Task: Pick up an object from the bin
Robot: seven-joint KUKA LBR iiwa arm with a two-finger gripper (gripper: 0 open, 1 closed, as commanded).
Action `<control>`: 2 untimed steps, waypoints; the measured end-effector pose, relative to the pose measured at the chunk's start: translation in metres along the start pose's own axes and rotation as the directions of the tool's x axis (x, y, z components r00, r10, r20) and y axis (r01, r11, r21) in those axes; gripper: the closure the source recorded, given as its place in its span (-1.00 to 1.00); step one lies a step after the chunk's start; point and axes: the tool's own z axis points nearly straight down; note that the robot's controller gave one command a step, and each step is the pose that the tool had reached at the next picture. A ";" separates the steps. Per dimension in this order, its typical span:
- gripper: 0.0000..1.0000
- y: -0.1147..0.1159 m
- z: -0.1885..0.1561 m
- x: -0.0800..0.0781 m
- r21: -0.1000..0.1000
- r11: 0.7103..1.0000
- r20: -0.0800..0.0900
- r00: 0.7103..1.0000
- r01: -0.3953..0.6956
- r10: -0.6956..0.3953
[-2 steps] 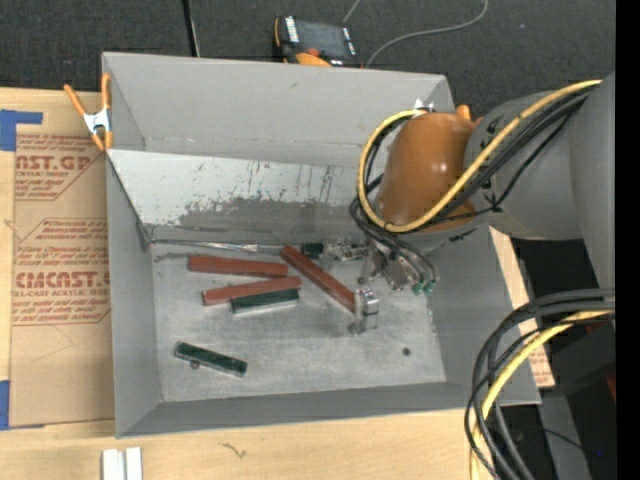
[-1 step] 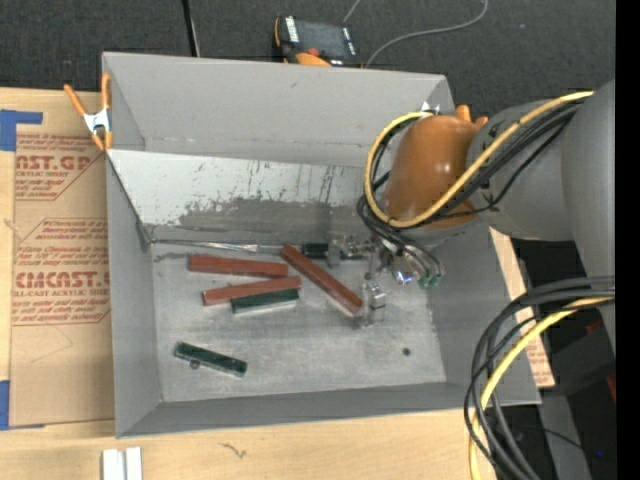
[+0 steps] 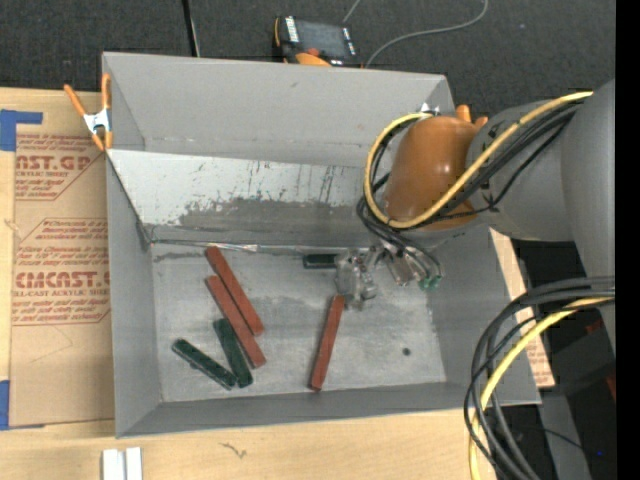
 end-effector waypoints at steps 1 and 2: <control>-1.00 0.000 0.000 0.001 -0.001 1.000 -0.005 1.000 0.001 -0.001; -1.00 0.070 0.001 0.045 -0.005 0.984 -0.005 0.984 0.181 -0.181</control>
Offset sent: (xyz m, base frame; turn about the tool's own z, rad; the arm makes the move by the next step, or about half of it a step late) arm 0.0000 0.0000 0.0000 0.0000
